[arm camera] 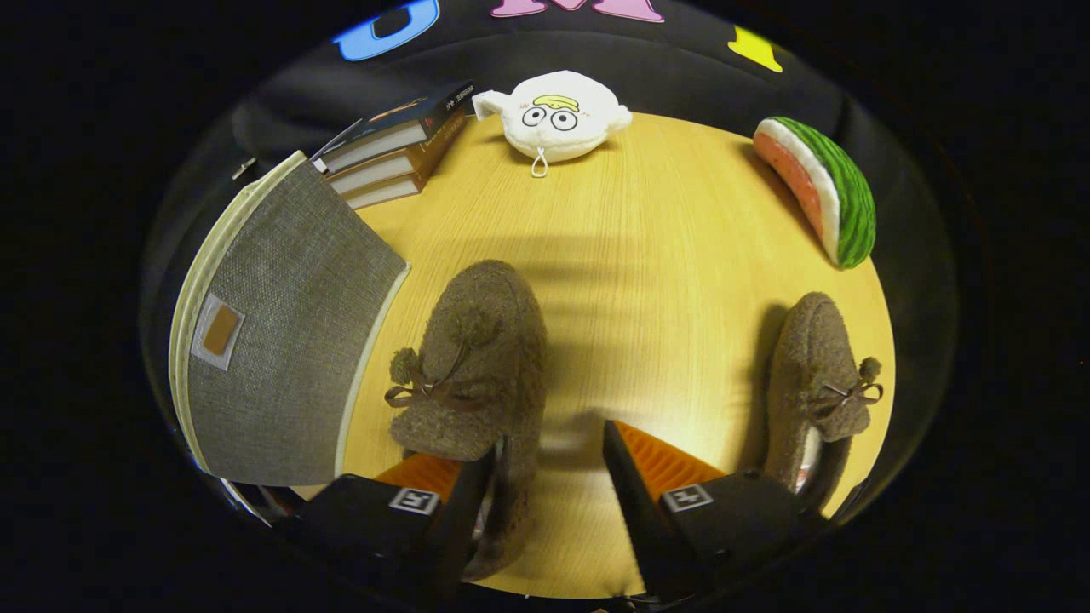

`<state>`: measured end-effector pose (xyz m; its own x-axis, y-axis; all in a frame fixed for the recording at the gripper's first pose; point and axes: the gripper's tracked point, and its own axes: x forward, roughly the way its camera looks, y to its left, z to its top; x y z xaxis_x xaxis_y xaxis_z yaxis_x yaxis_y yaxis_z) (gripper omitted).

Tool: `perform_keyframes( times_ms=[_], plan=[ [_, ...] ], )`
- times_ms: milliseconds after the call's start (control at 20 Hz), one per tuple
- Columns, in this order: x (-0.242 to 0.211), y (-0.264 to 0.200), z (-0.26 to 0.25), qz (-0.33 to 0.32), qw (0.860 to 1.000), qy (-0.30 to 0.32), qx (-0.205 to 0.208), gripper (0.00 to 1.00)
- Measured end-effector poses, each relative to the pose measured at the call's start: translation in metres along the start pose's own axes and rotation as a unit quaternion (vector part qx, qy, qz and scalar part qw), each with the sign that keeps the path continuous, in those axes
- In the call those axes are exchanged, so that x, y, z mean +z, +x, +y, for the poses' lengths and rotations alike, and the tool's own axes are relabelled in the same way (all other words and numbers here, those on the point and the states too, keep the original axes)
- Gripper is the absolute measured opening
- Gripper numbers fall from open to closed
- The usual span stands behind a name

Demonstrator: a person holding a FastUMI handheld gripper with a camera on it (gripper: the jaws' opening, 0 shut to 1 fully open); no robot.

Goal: Open the storage box then place both shoes into the box .Put the left shoe in first, then the right shoe, with the right side of both shoes facing outward in a uniform manner.

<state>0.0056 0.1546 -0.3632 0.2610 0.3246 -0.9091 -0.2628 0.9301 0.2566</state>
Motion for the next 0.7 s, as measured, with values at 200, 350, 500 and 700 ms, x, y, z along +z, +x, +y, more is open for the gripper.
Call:
perform_keyframes(
  times_ms=[200,350,500,700],
  plan=[
    [-0.003,0.004,0.010,0.013,0.999,0.012,0.038,0.38],
    [-0.002,0.003,0.011,0.006,0.999,-0.006,0.050,0.22],
    [-0.002,0.002,0.010,0.008,0.998,0.012,0.058,0.09],
    [0.003,-0.006,0.005,-0.002,0.999,0.023,0.043,0.05]
  ],
)
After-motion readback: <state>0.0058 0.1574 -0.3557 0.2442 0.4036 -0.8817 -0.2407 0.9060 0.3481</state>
